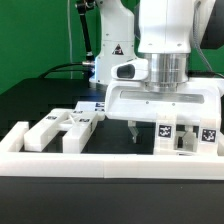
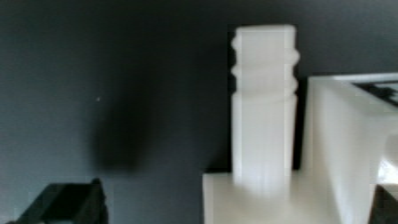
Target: Assemble chair
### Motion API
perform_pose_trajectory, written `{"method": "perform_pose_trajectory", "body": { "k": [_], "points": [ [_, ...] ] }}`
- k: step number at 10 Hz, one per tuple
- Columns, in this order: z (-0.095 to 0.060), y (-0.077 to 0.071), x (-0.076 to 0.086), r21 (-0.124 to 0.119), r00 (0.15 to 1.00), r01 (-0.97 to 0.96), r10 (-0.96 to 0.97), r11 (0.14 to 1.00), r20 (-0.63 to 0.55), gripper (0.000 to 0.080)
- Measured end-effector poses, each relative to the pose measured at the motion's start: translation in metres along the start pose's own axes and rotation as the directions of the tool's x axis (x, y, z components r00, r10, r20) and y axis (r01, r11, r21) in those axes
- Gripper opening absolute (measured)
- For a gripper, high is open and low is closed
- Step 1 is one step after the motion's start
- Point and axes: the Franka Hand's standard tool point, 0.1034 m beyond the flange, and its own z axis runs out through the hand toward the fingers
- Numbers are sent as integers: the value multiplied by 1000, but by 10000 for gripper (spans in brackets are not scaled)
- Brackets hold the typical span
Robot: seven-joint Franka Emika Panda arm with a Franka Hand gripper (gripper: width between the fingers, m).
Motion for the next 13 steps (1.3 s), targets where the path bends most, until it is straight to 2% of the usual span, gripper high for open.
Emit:
{"method": "perform_pose_trajectory", "body": {
  "k": [2,3,4,6,9,11,13],
  "points": [
    [0,4,1,-1,1000,-6,6,1000,0,380],
    [0,4,2,-1,1000,-7,7,1000,-1,380],
    [0,4,2,-1,1000,-10,10,1000,-1,320],
    [-1,5,2,-1,1000,-15,15,1000,-2,320],
    [-3,16,2,-5,999,-32,32,999,1,320],
    [-12,24,2,-5,999,-47,47,999,2,320],
    [-31,30,3,4,998,-62,62,998,12,320]
  ]
}}
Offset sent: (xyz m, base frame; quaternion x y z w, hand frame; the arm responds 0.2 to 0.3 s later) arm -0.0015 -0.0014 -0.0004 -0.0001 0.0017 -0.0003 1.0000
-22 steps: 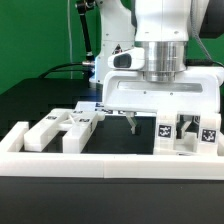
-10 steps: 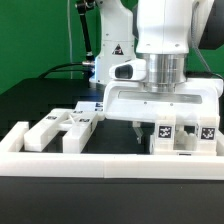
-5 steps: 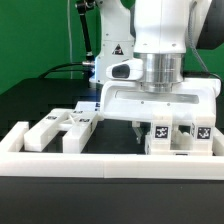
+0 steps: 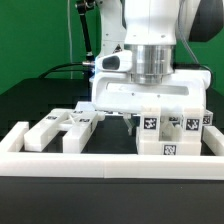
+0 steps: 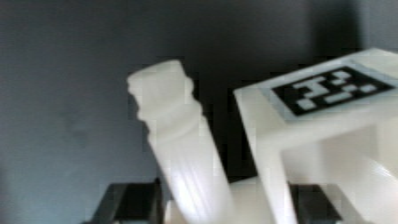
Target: Assemble chair
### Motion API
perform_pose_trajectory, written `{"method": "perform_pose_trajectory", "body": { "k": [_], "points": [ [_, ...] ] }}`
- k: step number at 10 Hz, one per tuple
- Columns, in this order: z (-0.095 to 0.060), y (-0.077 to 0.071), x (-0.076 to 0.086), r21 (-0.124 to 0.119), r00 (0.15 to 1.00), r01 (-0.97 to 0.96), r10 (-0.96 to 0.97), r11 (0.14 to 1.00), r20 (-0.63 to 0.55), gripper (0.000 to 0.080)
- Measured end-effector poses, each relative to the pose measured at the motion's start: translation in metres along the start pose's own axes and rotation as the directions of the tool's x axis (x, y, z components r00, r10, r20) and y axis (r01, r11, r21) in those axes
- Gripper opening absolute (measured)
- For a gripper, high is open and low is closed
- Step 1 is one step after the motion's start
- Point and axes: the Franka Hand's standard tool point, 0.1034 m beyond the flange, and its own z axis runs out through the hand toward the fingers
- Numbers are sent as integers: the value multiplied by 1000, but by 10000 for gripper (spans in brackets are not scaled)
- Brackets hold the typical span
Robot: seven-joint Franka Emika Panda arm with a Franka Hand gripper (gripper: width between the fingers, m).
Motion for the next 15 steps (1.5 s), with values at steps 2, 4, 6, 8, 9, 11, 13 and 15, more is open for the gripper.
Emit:
{"method": "perform_pose_trajectory", "body": {
  "k": [2,4,6,8,9,11,13,15],
  "points": [
    [0,0,0,-1,1000,0,0,1000,4,320],
    [1,0,1,-2,1000,3,-3,1000,-24,320],
    [-4,3,9,-4,984,11,-11,1000,-176,320],
    [-16,1,9,3,975,18,-17,1000,-223,320],
    [-18,3,9,5,979,13,-12,1000,-202,320],
    [-17,4,7,5,984,9,-8,1000,-178,320],
    [-14,5,2,3,996,1,-1,1000,-88,321],
    [-20,6,1,6,997,-18,18,1000,71,321]
  ]
}}
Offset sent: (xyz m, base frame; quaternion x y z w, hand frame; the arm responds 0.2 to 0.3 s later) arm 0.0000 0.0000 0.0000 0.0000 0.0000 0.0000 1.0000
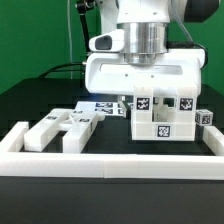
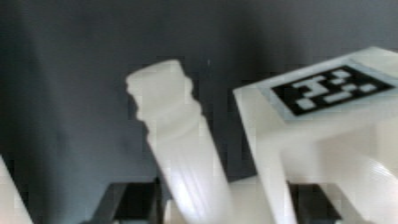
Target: Assemble chair
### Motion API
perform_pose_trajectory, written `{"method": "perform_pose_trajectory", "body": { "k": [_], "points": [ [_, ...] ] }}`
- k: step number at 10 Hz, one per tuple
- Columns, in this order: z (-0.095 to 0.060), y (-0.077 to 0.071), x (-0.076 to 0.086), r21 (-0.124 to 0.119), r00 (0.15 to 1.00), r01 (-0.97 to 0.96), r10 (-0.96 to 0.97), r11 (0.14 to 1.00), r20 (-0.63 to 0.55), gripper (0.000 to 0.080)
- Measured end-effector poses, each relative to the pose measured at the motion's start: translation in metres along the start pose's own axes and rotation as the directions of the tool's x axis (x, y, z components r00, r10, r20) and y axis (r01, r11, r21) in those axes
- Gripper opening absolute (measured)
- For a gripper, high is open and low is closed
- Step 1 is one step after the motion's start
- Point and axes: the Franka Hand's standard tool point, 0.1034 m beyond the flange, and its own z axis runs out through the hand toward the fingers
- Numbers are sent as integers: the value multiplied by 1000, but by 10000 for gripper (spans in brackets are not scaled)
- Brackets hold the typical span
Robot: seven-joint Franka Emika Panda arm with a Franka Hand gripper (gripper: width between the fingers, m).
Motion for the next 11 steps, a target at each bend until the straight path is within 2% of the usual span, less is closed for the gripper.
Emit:
{"method": "perform_pose_trajectory", "body": {
  "k": [1,2,3,4,5,7,8,9,10,11],
  "points": [
    [-3,-1,3,3,999,-5,5,1000,40,321],
    [-5,1,-3,1,991,-12,11,1000,134,321],
    [-8,1,0,-1,979,-17,17,1000,204,321],
    [-6,3,2,-5,971,-21,22,1000,238,321],
    [-5,7,-6,-13,939,-28,31,1000,342,321],
    [-3,13,-6,-28,884,-36,45,999,466,321],
    [-6,16,-6,-43,867,-61,74,997,493,321],
    [-13,14,-5,-69,869,-84,106,994,484,321],
    [-18,13,-6,-79,863,-97,123,992,490,321],
    [-16,14,-5,-79,865,-98,124,992,486,321]
  ]
}}
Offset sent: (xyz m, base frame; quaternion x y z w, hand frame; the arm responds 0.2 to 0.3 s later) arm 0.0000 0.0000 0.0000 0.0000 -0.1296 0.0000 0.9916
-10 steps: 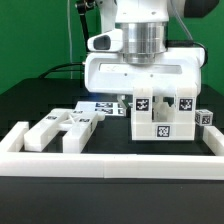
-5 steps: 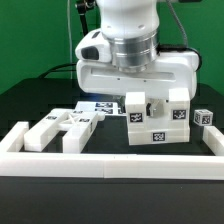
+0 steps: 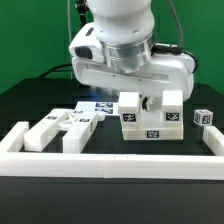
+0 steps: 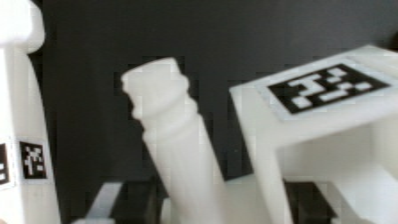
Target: Assemble chair
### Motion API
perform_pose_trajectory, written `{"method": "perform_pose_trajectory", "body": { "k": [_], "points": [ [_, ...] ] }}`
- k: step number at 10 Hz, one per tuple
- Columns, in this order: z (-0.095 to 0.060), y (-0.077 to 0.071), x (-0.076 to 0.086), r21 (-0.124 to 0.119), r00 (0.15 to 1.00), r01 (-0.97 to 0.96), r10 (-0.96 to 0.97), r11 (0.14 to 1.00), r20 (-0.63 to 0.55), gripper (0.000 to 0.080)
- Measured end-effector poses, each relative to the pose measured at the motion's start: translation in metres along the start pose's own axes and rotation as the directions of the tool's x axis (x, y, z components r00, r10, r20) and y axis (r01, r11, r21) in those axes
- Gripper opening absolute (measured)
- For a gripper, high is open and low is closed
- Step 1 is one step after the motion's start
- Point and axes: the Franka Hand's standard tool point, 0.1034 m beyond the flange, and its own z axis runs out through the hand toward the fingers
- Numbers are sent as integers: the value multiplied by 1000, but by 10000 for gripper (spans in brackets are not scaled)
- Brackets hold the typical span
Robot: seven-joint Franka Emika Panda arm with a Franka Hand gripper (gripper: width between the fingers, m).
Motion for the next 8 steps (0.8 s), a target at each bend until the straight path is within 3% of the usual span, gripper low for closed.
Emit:
{"method": "perform_pose_trajectory", "body": {
  "k": [8],
  "points": [
    [3,3,-8,-11,996,-77,78,997,45,321]
  ]
}}
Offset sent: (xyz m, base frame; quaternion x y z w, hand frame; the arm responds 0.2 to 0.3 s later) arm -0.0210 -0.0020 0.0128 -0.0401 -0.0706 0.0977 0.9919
